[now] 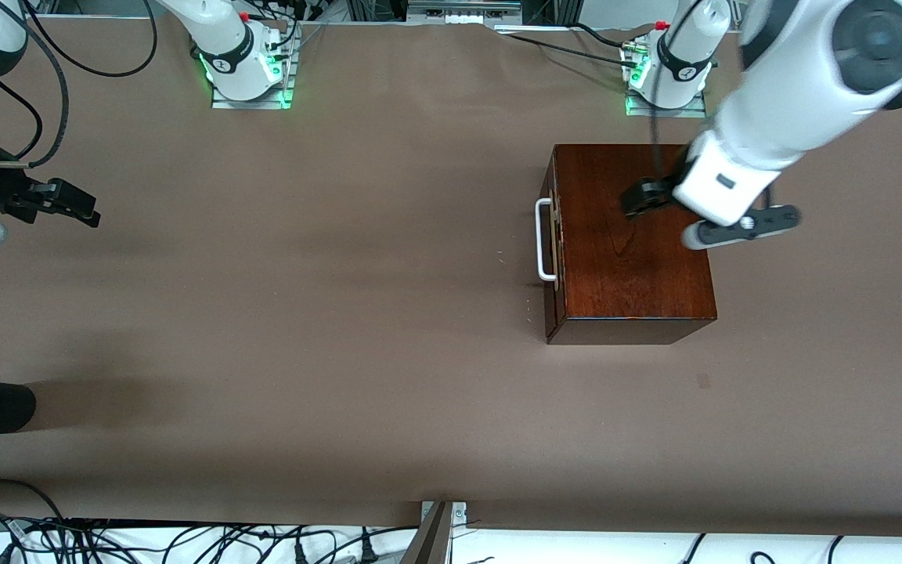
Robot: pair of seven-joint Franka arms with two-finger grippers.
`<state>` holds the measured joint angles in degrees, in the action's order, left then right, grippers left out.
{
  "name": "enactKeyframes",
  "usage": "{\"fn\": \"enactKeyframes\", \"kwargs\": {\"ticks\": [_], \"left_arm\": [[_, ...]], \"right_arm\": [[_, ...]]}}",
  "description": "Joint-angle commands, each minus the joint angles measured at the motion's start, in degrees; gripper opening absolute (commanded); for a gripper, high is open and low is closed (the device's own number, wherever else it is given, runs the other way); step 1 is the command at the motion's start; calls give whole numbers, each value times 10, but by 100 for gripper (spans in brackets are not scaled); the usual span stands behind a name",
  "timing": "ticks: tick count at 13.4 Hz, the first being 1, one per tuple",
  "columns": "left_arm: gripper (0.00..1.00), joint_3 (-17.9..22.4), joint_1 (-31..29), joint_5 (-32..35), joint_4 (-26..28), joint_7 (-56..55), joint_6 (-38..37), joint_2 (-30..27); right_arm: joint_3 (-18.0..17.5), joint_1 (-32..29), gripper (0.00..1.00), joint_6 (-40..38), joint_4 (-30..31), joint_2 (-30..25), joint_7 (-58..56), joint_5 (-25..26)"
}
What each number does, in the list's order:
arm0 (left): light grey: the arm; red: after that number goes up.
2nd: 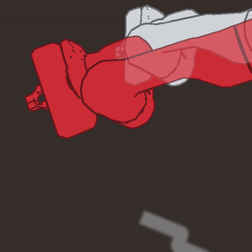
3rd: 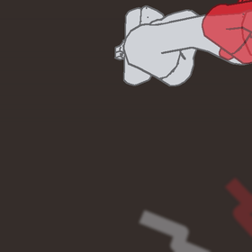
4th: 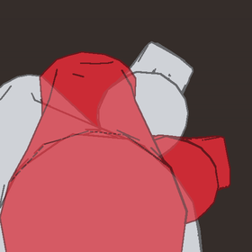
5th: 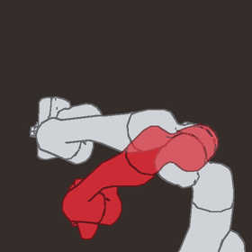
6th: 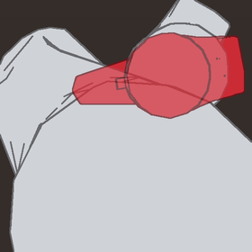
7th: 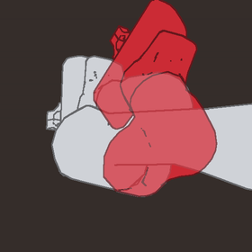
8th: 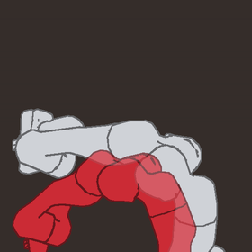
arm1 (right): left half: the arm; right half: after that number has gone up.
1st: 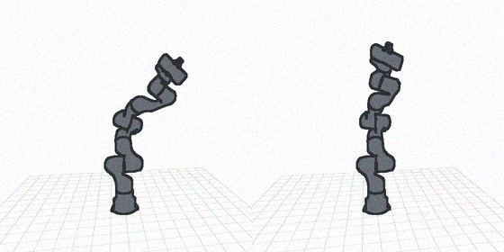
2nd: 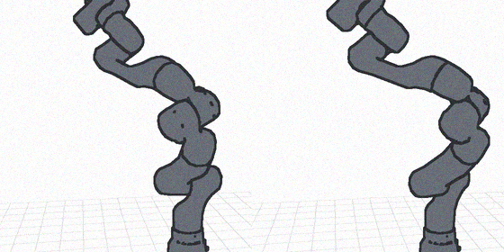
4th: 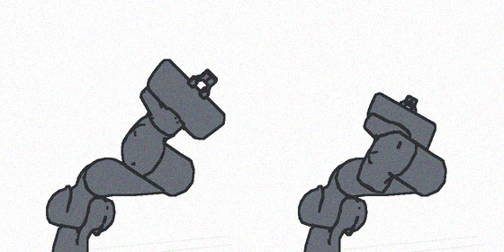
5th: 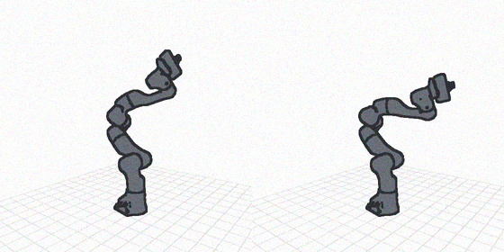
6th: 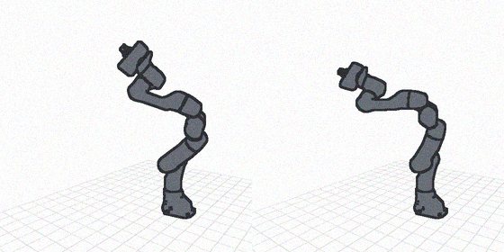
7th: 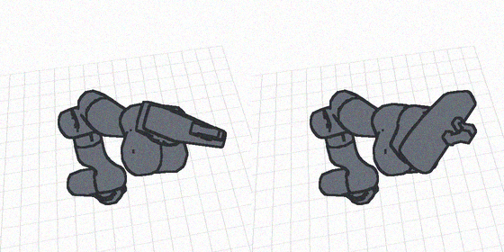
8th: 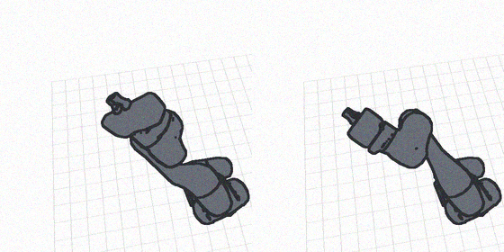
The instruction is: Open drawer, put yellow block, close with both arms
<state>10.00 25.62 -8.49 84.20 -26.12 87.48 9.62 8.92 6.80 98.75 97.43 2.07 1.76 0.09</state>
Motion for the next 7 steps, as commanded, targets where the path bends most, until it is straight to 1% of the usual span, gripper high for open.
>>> {"fn": "enactKeyframes", "kwargs": {"ticks": [1, 3, 4, 5, 7], "left_arm": [[100, 19, -30, -6, 16, 133, -13, -28], [100, 31, -54, 14, 25, 203, -9, -46], [100, 31, -61, 42, 40, 227, -5, -63], [100, 32, -61, 59, 48, 239, -6, -75], [100, 30, -68, 69, 42, 242, -19, -79]], "right_arm": [[-1, -1, 100, -9, -6, 0, 13, -4], [-1, -2, 100, -9, -6, 0, 13, -4], [-1, -2, 100, -9, -6, 0, 13, -4], [-1, -1, 100, -9, -6, 0, 13, -4], [-1, -1, 100, -9, -6, 0, 13, -6]]}}
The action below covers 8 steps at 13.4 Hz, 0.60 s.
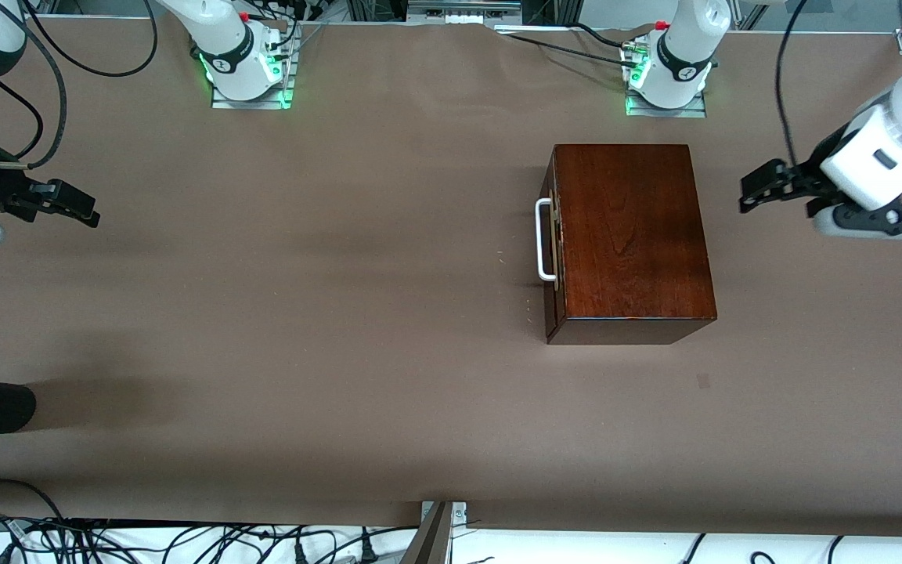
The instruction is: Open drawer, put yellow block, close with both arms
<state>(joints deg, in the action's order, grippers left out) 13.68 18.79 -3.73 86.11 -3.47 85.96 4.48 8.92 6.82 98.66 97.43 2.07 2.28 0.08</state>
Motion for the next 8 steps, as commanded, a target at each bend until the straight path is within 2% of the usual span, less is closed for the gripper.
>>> {"fn": "enactKeyframes", "kwargs": {"ticks": [1, 8], "left_arm": [[100, -6, -1, 27, 23, 16, -4, -30], [100, -7, -24, 30, 23, 36, -3, -31]], "right_arm": [[-2, -1, 100, -8, -6, 0, 8, -7], [-1, -1, 100, -8, -7, 0, 7, -10]]}}
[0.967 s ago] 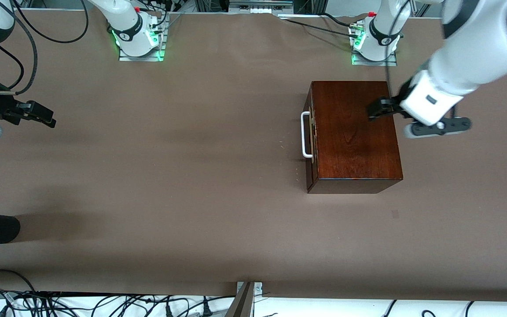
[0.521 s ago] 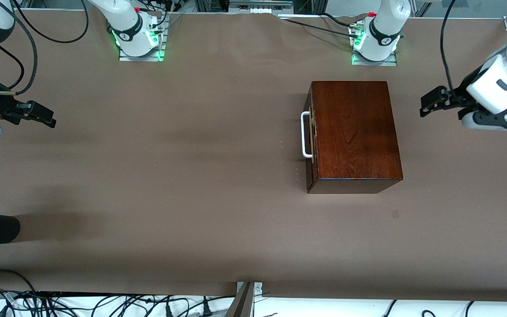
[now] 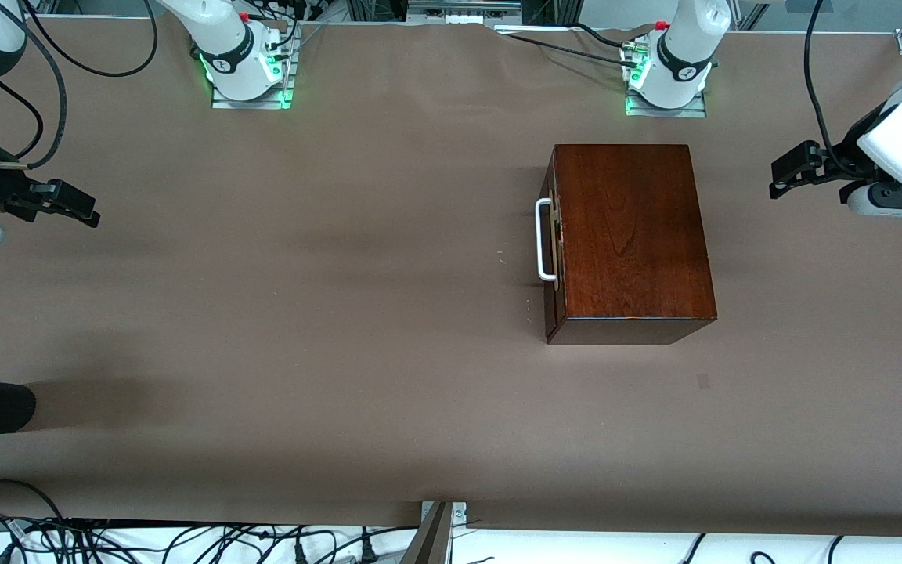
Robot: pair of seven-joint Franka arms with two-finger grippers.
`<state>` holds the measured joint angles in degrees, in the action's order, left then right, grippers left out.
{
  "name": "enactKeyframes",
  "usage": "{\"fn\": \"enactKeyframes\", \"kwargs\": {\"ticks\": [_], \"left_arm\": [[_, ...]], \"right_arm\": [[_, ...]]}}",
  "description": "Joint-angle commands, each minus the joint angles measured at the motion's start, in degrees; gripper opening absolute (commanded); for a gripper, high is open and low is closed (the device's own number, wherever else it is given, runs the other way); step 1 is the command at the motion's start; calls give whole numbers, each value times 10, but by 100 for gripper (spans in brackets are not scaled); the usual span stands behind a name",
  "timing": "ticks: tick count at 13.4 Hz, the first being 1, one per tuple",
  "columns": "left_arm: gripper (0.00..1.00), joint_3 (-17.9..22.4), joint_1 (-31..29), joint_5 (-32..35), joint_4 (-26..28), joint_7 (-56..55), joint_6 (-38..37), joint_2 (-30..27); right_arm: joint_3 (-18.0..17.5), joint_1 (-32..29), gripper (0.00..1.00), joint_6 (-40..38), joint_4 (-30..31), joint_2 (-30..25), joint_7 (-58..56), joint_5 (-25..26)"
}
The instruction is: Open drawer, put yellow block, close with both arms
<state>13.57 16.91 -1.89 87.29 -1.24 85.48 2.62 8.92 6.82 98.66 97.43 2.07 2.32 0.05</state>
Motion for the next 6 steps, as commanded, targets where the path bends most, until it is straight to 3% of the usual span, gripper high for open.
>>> {"fn": "enactKeyframes", "kwargs": {"ticks": [1, 6], "left_arm": [[100, -7, -5, 9, 11, 13, 2, -13], [100, -9, -5, 8, 9, 12, 4, -12]], "right_arm": [[-1, -1, 100, -7, -6, 0, 8, -9], [-1, -1, 100, -7, -6, 0, 7, -8]]}}
